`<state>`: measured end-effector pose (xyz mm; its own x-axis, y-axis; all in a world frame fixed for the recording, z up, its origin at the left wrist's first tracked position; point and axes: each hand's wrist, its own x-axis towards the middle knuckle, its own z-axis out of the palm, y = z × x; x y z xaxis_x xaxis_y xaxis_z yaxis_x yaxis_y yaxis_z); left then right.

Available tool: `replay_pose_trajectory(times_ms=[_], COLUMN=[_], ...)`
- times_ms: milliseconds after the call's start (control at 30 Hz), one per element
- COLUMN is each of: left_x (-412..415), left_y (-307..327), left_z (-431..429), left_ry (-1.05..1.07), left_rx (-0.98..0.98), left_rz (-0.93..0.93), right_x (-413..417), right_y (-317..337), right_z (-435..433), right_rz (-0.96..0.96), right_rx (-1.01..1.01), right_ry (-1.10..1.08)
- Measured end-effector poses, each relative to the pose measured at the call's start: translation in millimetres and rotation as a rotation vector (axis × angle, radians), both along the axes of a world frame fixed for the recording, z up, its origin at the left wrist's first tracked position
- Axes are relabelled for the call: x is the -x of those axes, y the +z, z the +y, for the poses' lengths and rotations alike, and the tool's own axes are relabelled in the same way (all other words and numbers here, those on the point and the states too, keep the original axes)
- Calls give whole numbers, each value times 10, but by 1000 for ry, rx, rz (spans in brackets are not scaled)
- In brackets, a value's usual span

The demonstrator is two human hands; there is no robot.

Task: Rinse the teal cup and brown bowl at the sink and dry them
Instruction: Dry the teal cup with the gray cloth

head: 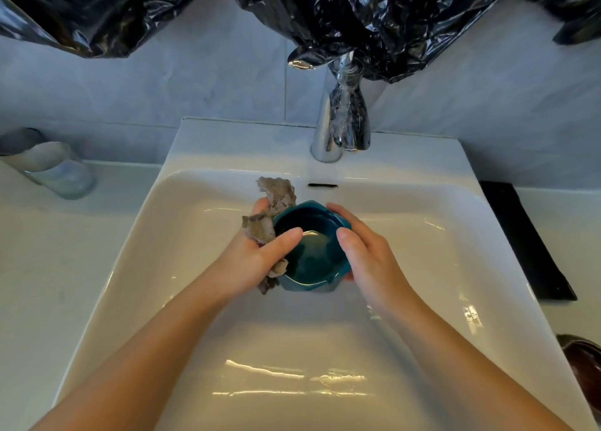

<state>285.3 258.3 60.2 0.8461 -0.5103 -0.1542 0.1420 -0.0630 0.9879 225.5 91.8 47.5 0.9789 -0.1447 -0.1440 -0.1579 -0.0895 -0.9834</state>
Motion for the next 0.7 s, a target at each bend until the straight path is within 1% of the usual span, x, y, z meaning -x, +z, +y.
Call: replay_pose_trajectory(times_ms=[67, 167, 233, 300, 433, 500, 600, 700], left_x=[-32, -64, -50, -31, 13, 42, 58, 4], left_y=[53, 37, 8, -45, -83, -102, -122, -93], left_z=[28, 69, 76, 49, -65, -102, -107, -54], left_ry=[-36, -114, -96, 12, 284, 338, 259, 155], left_rx=[21, -23, -37, -7, 110, 178, 177, 131], left_rz=[40, 64, 92, 107, 115, 106, 124, 131], right_x=[6, 29, 35, 30, 31, 47, 57, 40], right_y=[31, 64, 75, 73, -16, -19, -21, -39], right_z=[-22, -32, -17, 12, 55, 88, 95, 39], right_rz=[17, 66, 94, 103, 47, -10, -74, -64], right_rx=[-23, -56, -55, -46, -31, -7, 3, 29], right_ry=[67, 169, 184, 163, -21, -43, -93, -92])
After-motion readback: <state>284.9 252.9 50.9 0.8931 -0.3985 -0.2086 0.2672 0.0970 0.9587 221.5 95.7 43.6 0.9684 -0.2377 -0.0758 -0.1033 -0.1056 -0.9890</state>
